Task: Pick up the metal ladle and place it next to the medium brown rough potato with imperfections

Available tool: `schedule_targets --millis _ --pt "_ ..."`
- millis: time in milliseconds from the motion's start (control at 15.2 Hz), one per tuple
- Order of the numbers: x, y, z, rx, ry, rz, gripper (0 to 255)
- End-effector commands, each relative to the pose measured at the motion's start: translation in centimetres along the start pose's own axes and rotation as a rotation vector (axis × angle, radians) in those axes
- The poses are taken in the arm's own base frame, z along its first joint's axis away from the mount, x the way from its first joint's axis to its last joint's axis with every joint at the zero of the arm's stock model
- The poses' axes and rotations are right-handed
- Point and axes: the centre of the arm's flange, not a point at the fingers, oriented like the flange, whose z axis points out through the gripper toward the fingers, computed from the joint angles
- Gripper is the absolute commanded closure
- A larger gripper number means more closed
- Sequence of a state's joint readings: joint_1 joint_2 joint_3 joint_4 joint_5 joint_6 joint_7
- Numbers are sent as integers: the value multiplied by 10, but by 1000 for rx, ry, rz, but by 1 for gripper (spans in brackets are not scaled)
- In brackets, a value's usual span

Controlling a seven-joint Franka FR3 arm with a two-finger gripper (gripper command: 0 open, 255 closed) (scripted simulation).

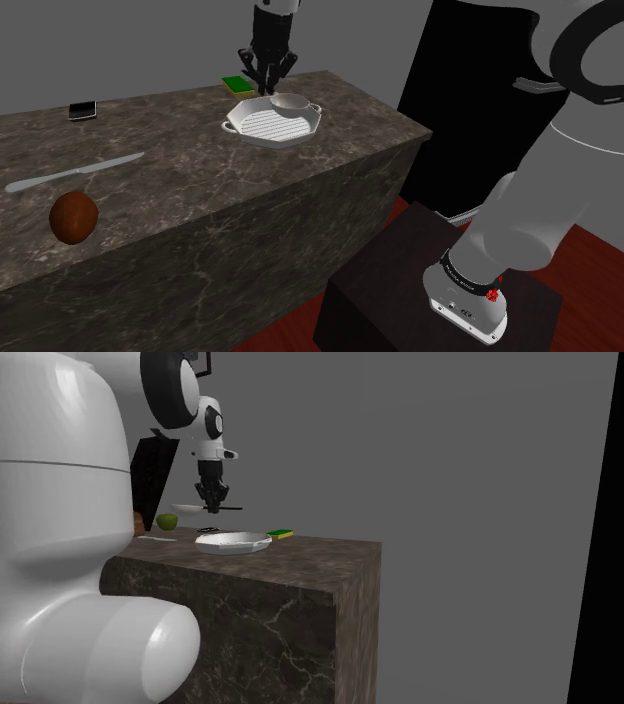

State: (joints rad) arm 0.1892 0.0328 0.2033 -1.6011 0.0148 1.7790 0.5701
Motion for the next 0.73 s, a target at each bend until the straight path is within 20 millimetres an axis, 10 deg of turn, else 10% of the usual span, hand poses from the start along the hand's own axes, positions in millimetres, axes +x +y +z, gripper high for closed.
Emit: schedule_targets --millis 0,660 --pt "-13 -24 0 0 0 2 255" --pt "-68 -143 6 0 0 2 255"
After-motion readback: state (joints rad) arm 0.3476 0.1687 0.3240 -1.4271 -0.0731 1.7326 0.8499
